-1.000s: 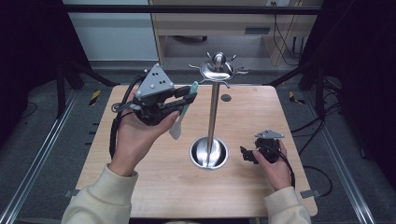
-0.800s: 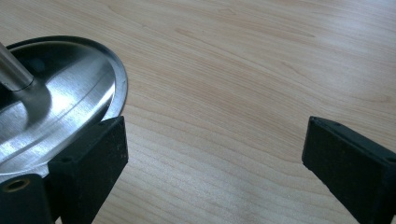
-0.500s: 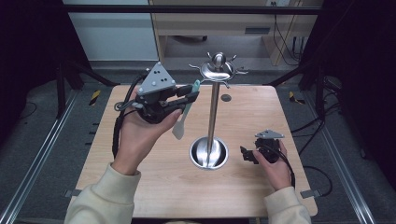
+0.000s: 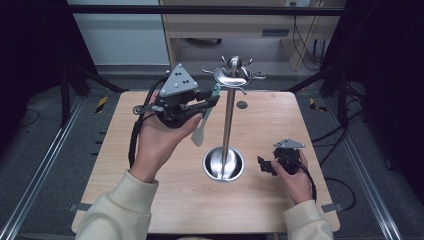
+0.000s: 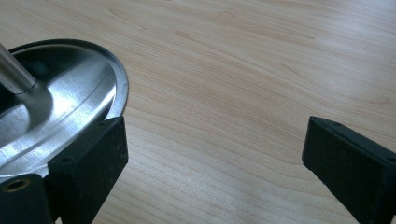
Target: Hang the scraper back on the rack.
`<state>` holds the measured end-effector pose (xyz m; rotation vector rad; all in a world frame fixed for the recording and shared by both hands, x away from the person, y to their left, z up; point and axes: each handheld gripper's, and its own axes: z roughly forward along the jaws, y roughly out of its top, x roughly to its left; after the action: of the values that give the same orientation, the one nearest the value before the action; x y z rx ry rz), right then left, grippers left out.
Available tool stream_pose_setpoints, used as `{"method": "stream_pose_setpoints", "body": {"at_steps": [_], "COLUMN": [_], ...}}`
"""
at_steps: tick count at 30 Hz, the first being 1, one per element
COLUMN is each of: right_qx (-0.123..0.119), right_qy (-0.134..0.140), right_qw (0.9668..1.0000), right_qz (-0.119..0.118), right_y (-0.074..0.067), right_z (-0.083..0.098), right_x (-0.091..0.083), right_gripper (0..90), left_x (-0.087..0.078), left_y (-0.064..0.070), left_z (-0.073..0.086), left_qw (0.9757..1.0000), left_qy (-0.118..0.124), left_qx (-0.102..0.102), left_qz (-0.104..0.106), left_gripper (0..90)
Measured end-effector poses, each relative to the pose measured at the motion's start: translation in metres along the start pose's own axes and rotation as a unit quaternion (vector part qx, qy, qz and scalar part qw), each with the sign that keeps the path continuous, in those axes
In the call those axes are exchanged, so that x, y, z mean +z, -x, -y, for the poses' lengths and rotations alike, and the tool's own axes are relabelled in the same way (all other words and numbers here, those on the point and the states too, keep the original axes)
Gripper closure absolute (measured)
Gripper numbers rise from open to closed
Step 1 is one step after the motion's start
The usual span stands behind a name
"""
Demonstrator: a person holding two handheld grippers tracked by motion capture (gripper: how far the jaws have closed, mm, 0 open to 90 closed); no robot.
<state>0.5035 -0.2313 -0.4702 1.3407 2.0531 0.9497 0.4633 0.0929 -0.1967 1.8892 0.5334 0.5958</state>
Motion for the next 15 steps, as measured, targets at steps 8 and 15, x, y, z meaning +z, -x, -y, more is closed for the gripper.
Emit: {"method": "stream_pose_setpoints", "body": {"at_steps": [8,15], "right_qx": [-0.004,0.008], "right_qy": [0.003,0.003], "right_qw": [1.0000,1.0000], "right_qz": [-0.004,-0.001], "right_y": [-0.0021,0.0011], "right_z": [0.0000,0.0003], "right_x": [-0.0001,0.0003], "right_gripper": [7.3,7.3], "left_x": [0.0017,0.0003], "left_y": [0.0000,0.0008], "left_z": [0.0021,0.0061], "left_qw": [1.0000,0.9998], "left_qy": [0.007,0.020], "left_qx": [-0.002,-0.005], "left_qz": [0.000,-0.001], "left_gripper": [73.8,73.8]}}
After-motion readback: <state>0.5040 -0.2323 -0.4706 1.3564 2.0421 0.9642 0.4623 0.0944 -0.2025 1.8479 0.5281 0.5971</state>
